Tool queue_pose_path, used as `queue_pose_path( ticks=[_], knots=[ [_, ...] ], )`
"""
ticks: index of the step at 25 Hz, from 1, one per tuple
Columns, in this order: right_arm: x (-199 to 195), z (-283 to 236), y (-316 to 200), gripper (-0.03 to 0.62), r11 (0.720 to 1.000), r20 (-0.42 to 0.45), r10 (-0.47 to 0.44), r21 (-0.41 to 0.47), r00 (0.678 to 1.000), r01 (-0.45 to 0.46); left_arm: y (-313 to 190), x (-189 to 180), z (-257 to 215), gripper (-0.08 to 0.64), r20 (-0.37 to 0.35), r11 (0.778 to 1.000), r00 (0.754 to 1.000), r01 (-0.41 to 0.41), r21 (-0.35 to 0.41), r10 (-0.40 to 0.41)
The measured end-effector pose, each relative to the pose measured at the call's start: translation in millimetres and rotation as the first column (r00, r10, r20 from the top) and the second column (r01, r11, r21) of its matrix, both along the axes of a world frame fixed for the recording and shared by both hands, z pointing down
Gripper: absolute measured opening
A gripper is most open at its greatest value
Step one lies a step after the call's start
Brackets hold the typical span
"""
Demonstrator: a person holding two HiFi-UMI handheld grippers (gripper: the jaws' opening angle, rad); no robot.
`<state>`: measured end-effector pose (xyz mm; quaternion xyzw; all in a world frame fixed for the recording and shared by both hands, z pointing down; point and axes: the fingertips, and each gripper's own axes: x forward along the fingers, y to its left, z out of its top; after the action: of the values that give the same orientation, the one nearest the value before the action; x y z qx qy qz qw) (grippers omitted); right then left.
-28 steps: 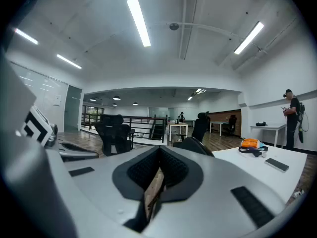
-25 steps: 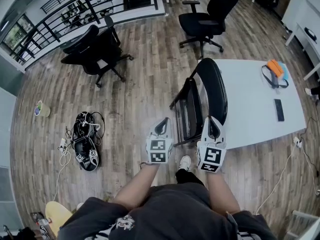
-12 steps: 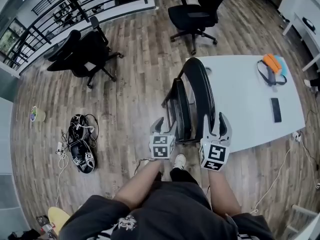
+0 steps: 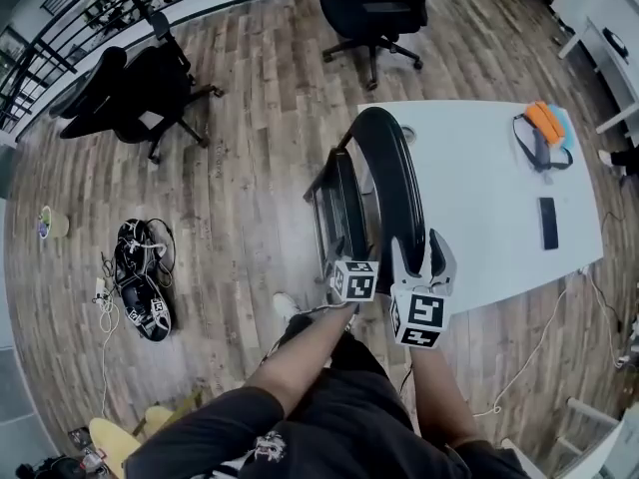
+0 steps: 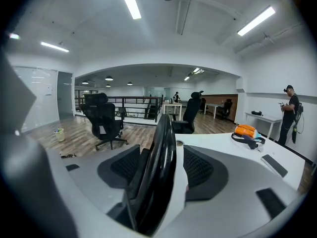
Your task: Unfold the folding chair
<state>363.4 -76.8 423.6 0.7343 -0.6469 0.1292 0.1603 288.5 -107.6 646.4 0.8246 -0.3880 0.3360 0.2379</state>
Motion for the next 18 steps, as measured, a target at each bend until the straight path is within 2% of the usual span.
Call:
queue_pose_path(
  ticks=[5,12,14,18],
  knots=[
    [0,19,-5,0.261,0.999,0.01,-0.003,-0.047,1.0,0.004,-7,8,25,0.316,0.037,0.998,0.998,0.045,-0.05,-0.043],
    [-4,43,-10,0.253,0.993,0.064,-0.019,-0.116,0.998,0.026,-6,15,39,0.304,0.009,0.991,0.999,0.037,-0.13,-0.036],
    [0,44,-10,0.167,0.993,0.094,0.003,-0.114,0.996,0.008,-6,18,39,0.272,0.001,0.991,1.0,0.022,-0.134,-0.022],
    [2,44,-9,0.131,0.992,0.146,0.013,-0.126,0.989,0.006,-5,20,38,0.223,-0.017,0.99,1.0,0.017,-0.139,-0.02]
  ],
)
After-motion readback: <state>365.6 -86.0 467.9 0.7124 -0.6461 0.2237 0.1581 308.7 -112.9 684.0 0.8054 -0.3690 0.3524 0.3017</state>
